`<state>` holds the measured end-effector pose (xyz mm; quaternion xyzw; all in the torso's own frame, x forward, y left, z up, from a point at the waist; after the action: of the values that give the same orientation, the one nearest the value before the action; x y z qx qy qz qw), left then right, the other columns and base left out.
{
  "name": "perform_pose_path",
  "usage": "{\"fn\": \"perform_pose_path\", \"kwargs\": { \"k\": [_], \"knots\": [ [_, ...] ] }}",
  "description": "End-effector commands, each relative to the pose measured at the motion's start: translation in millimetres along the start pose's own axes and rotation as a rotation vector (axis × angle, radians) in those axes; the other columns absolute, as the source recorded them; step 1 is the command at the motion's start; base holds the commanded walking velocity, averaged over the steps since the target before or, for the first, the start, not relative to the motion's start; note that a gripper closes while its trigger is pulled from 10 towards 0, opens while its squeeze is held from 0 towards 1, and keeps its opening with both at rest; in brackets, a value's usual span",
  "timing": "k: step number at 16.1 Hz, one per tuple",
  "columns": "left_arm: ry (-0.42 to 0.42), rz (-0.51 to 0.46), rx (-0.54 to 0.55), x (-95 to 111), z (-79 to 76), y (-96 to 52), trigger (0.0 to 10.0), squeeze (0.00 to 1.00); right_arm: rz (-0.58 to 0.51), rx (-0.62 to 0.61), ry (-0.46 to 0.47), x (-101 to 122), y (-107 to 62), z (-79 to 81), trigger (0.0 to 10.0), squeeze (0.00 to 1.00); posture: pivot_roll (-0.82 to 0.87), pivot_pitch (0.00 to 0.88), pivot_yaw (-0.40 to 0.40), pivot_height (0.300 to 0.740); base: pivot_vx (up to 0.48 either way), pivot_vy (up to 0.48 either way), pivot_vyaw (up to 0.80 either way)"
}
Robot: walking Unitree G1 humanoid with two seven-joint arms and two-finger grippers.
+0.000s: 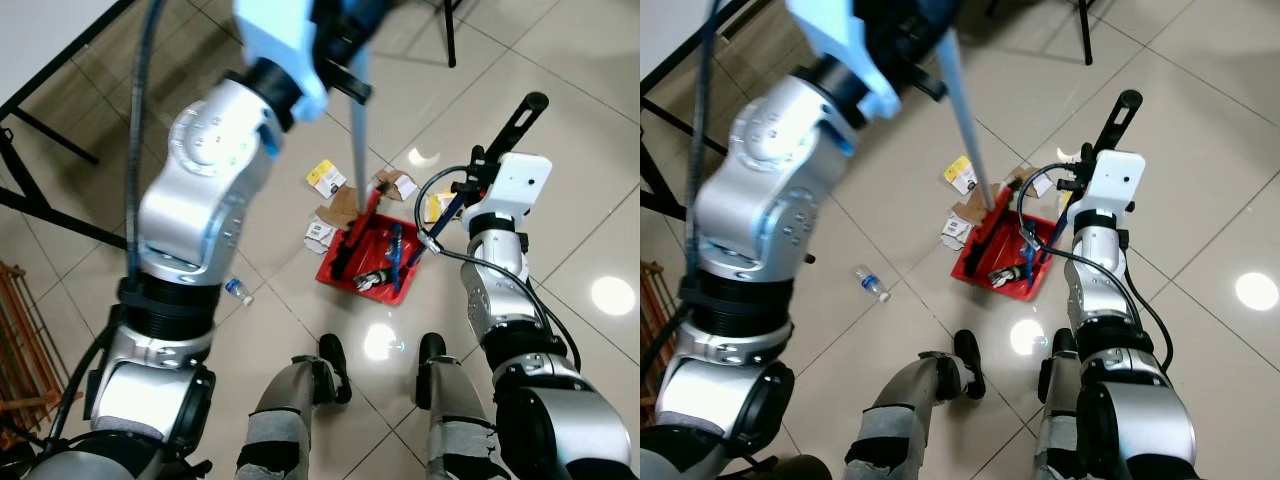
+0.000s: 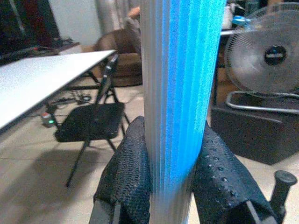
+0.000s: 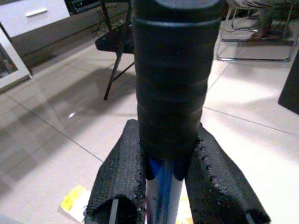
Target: Sweep floor
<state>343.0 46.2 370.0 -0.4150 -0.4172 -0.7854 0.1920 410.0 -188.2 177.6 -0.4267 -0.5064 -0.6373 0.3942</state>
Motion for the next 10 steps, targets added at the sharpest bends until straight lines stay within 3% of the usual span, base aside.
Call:
{"fn": "perform_pose_path", "kwargs": {
  "k": [1,4,10],
  "knots": [
    [0.060,-0.078,0.027,26,12.9,-4.5,10.0,0.00,-0.014,-0.002,0.024,1,-0.5,4.5,10.0,0.00,0.10,0.291,0.207,0.740,0.000,0.000,0.00],
    [0.082,-0.068,0.109,29,37.0,-12.5,10.0,0.00,-0.029,-0.024,0.033,5,2.8,1.1,10.0,0.00,0.10,0.268,0.204,0.740,0.000,0.000,0.00],
    [0.100,-0.086,0.150,35,47.6,-13.8,10.0,0.00,-0.041,-0.033,0.027,12,10.1,-3.0,10.0,0.00,0.09,0.230,0.193,0.740,0.000,0.000,0.00]
  ]
}}
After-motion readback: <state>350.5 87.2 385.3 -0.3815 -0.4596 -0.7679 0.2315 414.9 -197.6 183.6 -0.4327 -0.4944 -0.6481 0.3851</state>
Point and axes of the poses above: a point about 5 cm out from each wrist's last joint towards the gripper, its own y axis pointing out of the wrist towards the gripper, its own x axis along the axis of the wrist's last joint, z = x × y, the point moved 4 cm from there along y, pointing out of the wrist towards the gripper, and after that the axes turned 5 degrees about y, right-handed, at the moved point
